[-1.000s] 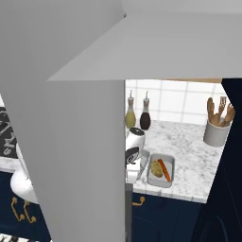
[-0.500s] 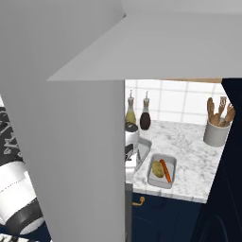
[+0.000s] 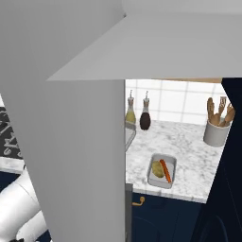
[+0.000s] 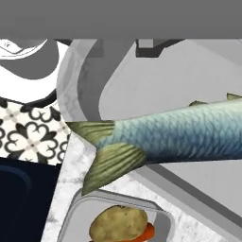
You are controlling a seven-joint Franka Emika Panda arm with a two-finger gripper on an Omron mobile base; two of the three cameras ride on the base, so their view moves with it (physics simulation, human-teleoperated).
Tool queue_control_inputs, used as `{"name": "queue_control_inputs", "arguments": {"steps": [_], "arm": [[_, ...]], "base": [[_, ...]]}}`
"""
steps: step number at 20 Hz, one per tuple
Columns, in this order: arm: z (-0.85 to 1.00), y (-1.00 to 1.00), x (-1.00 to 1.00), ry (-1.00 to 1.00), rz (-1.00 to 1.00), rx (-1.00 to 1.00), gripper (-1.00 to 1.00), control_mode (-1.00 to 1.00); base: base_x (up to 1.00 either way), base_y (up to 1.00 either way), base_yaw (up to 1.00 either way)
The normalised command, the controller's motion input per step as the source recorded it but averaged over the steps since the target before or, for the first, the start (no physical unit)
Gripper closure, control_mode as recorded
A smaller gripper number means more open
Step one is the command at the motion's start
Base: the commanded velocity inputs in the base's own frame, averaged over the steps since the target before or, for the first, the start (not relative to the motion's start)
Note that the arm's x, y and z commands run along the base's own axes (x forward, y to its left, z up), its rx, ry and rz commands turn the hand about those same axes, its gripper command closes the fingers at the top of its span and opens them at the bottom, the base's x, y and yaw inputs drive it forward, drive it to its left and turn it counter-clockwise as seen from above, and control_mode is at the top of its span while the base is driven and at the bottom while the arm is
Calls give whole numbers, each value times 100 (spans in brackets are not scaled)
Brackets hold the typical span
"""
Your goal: Take the meat container that has the fish and place it on the second highest rack of the freezer. Then take the vegetable container that has the carrot and potato and place it on the highest rack of the freezer.
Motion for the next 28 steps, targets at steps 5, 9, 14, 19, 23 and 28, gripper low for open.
{"name": "queue_control_inputs", "arguments": {"steps": [5, 9, 14, 19, 23, 28], "arm": [[67, 94, -15, 0, 7, 0, 100, -100], [66, 94, -7, 0, 9, 0, 100, -100], [72, 67, -22, -1, 5, 0, 100, -100], [47, 13, -39, -2, 6, 0, 100, -100], [22, -6, -42, -4, 3, 0, 100, -100], [8, -21, -30, -3, 0, 0, 100, -100]], "base": [[0, 0, 0], [0, 0, 0], [0, 0, 0], [0, 0, 0], [0, 0, 0], [0, 0, 0]]}}
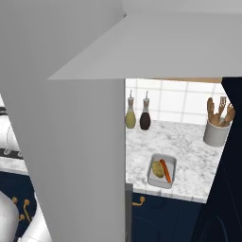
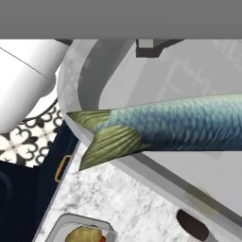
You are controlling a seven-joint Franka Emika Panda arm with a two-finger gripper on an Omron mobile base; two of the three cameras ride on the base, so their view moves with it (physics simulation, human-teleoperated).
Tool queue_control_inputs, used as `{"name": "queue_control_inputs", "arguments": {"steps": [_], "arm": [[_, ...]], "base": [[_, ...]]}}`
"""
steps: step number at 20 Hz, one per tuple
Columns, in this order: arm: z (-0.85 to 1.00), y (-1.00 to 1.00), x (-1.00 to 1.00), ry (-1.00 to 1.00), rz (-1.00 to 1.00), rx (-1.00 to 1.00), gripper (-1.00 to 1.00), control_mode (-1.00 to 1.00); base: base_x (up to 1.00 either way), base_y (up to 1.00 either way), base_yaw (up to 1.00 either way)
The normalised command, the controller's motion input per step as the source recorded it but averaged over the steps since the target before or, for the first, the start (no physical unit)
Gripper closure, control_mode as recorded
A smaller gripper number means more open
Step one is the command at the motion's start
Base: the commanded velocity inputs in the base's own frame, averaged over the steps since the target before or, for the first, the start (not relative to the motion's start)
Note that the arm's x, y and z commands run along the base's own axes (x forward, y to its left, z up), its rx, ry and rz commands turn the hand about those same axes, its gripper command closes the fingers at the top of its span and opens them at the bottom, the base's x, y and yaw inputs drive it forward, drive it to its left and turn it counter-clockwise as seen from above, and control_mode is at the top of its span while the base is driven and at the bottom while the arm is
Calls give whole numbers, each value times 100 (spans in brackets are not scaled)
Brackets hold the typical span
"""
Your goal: Take the meat container that has the fish and place it on the second highest rack of the freezer. Then take the vegetable container that has the carrot and potato and place it on the highest rack of the freezer.
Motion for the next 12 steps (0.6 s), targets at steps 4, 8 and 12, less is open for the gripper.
{"name": "queue_control_inputs", "arguments": {"steps": [4, 8, 12], "arm": [[-1, 3, 0, 0, 1, 0, 100, 100], [0, 0, 0, 0, 0, 0, 100, 100], [0, 0, 0, 0, 0, 0, 100, 100]], "base": [[0, 21, 1], [0, 99, -5], [-26, 99, -20]]}}
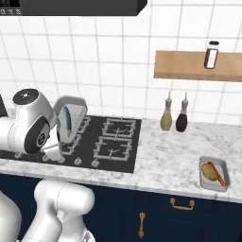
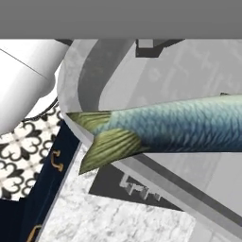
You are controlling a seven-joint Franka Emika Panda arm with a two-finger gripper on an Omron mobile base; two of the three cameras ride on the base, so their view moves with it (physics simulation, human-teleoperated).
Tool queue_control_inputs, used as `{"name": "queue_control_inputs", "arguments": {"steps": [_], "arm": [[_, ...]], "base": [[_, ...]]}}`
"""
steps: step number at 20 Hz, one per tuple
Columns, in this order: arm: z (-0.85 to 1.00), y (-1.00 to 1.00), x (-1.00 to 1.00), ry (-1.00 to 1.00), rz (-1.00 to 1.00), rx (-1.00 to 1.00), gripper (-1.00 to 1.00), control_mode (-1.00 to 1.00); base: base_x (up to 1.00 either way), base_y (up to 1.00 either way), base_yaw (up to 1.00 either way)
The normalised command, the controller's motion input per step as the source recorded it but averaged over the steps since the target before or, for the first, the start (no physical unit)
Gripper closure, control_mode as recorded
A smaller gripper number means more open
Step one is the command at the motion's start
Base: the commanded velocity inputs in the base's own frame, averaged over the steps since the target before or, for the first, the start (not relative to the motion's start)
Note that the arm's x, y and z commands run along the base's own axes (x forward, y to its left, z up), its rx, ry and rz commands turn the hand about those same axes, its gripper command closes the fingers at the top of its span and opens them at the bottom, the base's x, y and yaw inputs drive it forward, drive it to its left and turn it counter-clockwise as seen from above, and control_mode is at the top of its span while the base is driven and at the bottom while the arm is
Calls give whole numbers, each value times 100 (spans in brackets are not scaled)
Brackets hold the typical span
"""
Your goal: Take the meat container that has the fish and place it on the second highest rack of the freezer. Then take the vegetable container that has the carrot and potato and place it on the highest rack of the freezer.
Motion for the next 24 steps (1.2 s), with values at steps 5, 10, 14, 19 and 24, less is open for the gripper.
{"name": "queue_control_inputs", "arguments": {"steps": [5, 10, 14, 19, 24], "arm": [[0, 0, 0, 0, 0, 0, 100, 100], [0, 0, 0, 0, 0, 0, 100, 100], [0, 0, 0, 0, 0, 0, 100, 100], [0, 0, 0, 0, 0, 0, 100, 100], [0, 0, 0, 0, 0, 0, 100, 100]], "base": [[-43, 93, -36], [-53, 81, -53], [-61, 45, -78], [-62, 28, -87], [-76, 17, -83]]}}
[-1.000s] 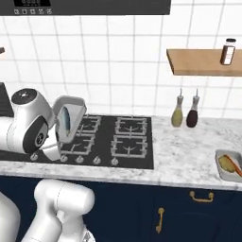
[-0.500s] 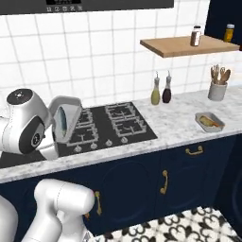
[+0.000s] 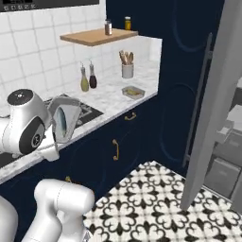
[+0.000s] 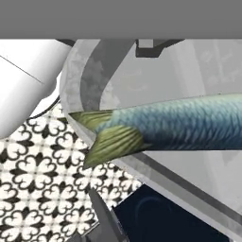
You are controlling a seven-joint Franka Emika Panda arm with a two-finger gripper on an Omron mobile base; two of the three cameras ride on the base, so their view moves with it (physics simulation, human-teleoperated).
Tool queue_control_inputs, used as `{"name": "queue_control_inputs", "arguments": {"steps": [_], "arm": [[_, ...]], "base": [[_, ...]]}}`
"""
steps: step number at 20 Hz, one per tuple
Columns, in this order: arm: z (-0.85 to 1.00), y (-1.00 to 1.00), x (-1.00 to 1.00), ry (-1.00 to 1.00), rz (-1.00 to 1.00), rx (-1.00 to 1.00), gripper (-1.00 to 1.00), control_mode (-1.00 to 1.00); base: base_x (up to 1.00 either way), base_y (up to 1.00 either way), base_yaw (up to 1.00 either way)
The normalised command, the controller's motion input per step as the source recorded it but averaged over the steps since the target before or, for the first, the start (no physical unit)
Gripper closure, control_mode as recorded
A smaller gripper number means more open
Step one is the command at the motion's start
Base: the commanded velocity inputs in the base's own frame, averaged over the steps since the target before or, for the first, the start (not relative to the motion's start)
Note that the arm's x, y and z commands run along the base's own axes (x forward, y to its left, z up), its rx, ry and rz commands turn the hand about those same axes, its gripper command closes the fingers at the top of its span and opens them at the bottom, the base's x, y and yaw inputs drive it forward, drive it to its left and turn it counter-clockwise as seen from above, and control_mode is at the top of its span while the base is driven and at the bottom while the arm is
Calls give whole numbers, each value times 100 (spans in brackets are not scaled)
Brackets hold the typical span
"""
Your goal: Take the meat container that has the fish and place it on the second highest rack of the freezer. Then take the vegetable container that has the carrot and potato and place it on the highest rack of the freezer.
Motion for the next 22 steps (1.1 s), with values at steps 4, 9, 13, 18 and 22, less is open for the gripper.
{"name": "queue_control_inputs", "arguments": {"steps": [4, 9, 13, 18, 22], "arm": [[0, 0, 0, 0, 0, 0, 100, 100], [0, 0, 0, 0, 0, 0, 100, 100], [0, 0, 0, 0, 0, 0, 100, 100], [0, 0, 0, 0, 0, 0, 100, 100], [0, 0, 0, 0, 0, 0, 100, 100]], "base": [[-83, -2, -71], [-33, -78, -43], [10, -100, -26], [31, -96, -12], [56, -61, -7]]}}
